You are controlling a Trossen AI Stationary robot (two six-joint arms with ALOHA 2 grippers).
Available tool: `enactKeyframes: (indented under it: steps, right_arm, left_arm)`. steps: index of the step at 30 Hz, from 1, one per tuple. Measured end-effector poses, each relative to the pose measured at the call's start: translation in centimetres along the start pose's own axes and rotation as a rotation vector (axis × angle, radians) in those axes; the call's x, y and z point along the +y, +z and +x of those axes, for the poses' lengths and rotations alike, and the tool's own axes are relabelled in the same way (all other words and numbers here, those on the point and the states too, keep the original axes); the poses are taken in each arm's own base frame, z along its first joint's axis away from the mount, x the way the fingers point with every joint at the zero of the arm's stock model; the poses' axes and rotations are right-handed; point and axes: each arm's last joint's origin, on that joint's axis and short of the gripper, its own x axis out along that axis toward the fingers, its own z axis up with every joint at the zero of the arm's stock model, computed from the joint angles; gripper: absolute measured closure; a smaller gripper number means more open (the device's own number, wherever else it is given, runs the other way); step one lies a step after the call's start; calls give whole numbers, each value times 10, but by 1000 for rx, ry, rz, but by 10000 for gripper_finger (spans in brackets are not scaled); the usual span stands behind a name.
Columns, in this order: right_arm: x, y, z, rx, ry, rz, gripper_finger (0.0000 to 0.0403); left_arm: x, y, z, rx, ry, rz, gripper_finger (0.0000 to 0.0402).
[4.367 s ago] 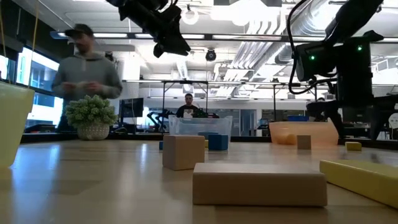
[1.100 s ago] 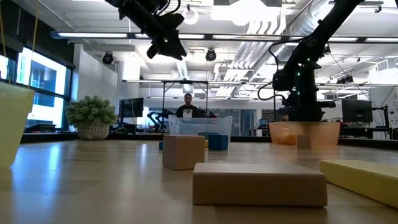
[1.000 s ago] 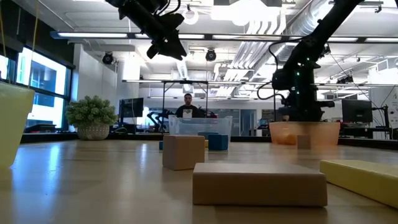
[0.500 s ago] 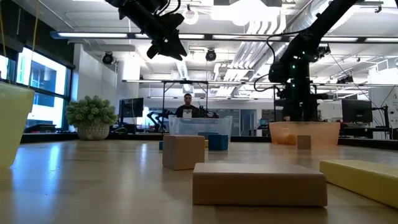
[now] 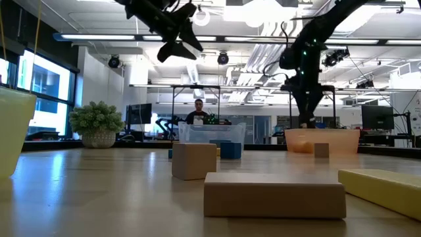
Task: Sort & place blocks by color
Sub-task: Put the brown block into the yellow bin
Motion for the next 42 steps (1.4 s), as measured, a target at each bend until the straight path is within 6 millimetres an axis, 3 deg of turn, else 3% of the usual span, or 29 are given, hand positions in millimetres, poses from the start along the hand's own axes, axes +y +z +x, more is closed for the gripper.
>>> enactKeyframes:
  steps: [8, 20, 30, 35, 42]
  right_arm:
    - [11, 13, -40, -43, 25, -32, 245]
    - [62, 14, -100, -153, 106, -126, 245]
    - [100, 3, -149, -247, 191, -154, 245]
    - [113, -5, -162, -282, 163, -177, 245]
    - [124, -24, -163, -216, 78, -226, 245]
  left_arm:
    - [-42, -17, 8, 69, -43, 25, 233]
    - [-102, -44, 11, 116, -112, 104, 233]
    - [-149, -80, 5, 190, -94, 155, 233]
    - [-172, -97, -3, 202, -87, 187, 233]
    - [-199, -126, -3, 241, -60, 230, 233]
